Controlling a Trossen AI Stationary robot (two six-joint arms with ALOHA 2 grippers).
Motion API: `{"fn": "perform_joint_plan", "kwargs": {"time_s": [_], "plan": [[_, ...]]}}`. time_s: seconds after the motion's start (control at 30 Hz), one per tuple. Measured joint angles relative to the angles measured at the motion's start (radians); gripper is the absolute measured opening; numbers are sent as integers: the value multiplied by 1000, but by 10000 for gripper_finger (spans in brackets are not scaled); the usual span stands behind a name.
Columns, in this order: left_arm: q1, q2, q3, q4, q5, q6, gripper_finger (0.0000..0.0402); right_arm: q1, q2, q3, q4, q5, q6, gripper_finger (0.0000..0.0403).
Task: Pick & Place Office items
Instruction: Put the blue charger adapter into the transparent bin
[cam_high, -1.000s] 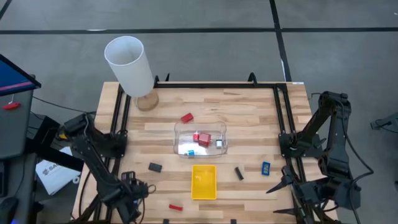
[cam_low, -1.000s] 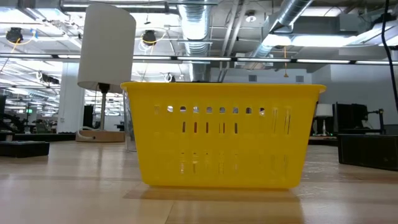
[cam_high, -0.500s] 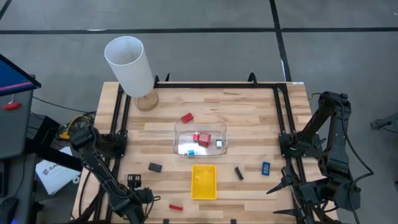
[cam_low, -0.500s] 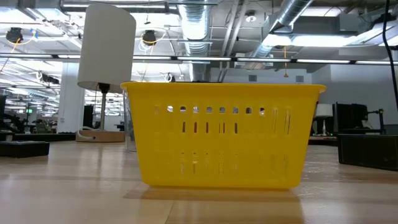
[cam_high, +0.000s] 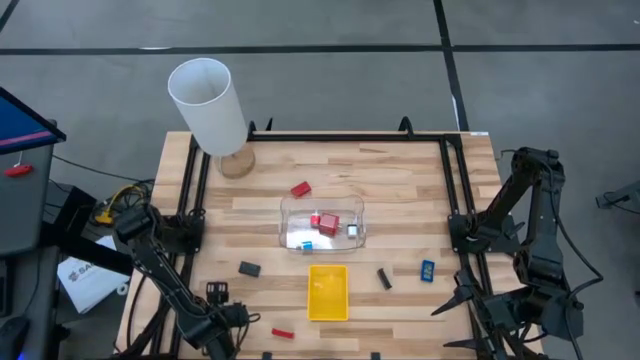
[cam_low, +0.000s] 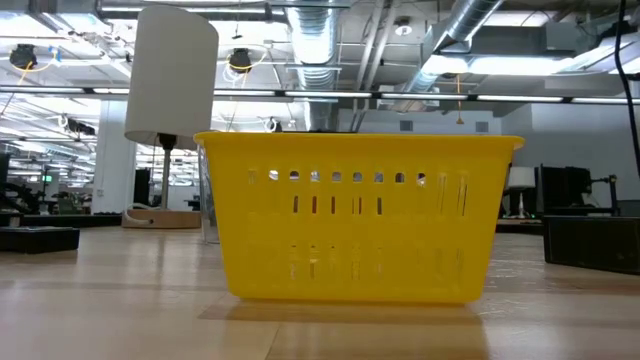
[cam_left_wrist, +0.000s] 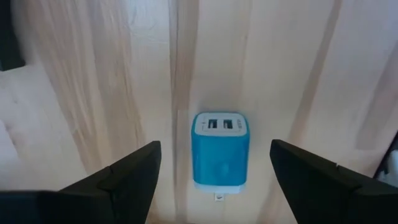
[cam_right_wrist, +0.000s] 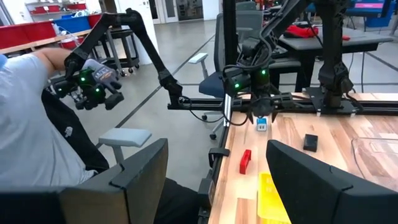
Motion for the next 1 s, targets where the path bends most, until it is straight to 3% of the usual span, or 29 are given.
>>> {"fn": "perform_joint_plan", "kwargs": {"time_s": [0.27, 0.4, 0.53, 0.6, 0.8, 1.0], "plan": [[3, 0, -106, 163, 69, -59, 264, 3, 0, 0, 1, 2, 0, 265], [8, -4, -124, 179, 71, -61, 214, 3, 0, 0, 2, 3, 10, 265], [27, -7, -125, 174, 75, -54, 138, 3, 0, 0, 5, 3, 10, 265], [43, -14, -127, 170, 67, -37, 141, 3, 0, 0, 5, 3, 10, 265], [122, -125, -127, 238, -65, 56, 141, 3, 0, 0, 5, 3, 8, 265], [286, -264, -126, 470, -216, 326, 141, 3, 0, 0, 1, 3, 2, 265]]}}
